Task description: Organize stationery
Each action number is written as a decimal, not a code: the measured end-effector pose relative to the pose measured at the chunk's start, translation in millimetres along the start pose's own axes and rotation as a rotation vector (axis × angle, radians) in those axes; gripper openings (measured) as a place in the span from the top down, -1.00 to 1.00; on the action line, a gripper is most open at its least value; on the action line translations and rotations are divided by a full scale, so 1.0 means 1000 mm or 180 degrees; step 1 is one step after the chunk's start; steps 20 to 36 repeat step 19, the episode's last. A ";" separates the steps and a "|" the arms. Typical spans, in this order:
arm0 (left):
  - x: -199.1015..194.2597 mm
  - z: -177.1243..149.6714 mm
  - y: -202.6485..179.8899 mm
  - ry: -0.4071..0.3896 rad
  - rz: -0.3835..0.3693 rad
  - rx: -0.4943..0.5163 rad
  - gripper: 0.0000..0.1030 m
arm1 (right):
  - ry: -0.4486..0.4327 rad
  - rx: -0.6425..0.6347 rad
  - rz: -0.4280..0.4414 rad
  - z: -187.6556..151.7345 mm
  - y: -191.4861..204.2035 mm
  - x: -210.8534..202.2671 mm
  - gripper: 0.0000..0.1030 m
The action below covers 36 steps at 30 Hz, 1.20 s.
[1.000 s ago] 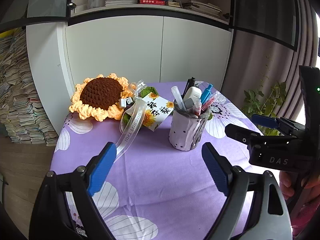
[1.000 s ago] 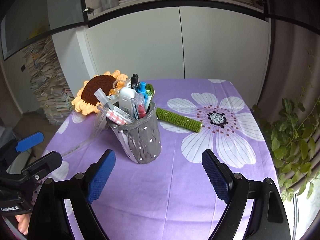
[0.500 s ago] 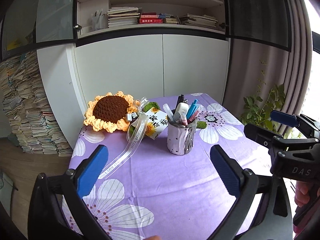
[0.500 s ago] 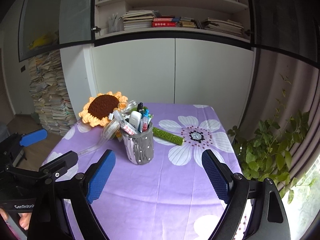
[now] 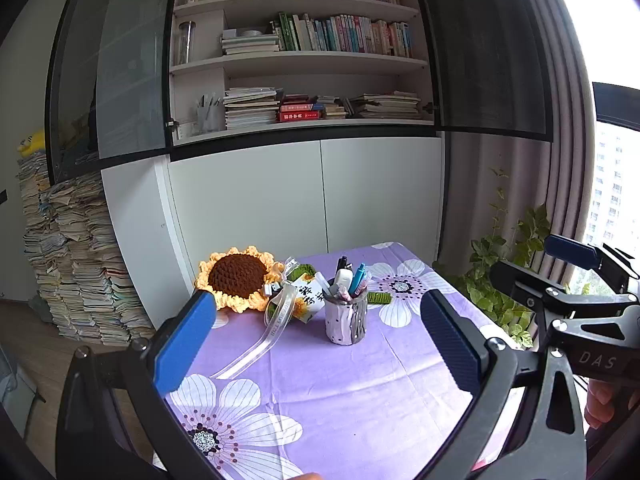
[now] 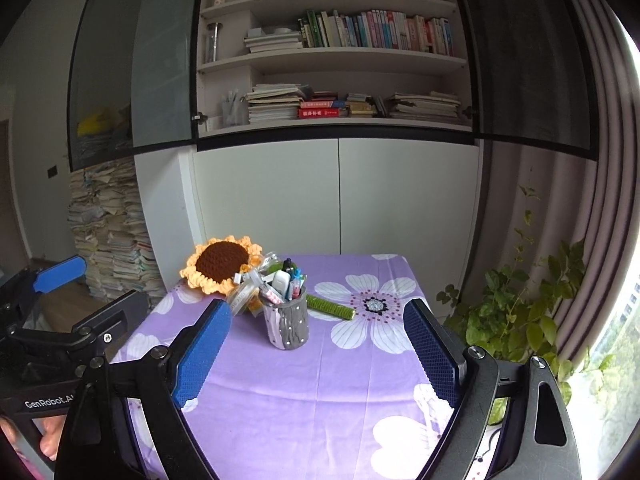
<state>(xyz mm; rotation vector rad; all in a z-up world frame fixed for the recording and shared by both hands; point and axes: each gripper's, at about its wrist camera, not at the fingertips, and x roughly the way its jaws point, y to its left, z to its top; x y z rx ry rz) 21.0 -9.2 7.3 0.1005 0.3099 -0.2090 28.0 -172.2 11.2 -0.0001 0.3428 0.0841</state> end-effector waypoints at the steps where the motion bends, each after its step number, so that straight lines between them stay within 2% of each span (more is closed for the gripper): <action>1: -0.005 0.001 -0.002 -0.0030 -0.0008 0.0010 -0.98 | -0.0049 0.0000 -0.0033 0.001 0.000 -0.007 -0.73; 6: -0.021 0.004 -0.010 -0.0124 -0.0015 0.0069 -0.98 | -0.0189 0.0058 -0.0062 0.002 -0.005 -0.032 -0.74; 14: -0.030 0.000 -0.016 -0.0111 0.0005 0.0029 -0.98 | -0.0287 0.0130 -0.0078 -0.004 -0.013 -0.055 -0.75; 36: -0.037 0.000 -0.018 -0.0140 0.0026 0.0027 -0.98 | -0.0314 0.0132 -0.0071 -0.006 -0.013 -0.059 -0.76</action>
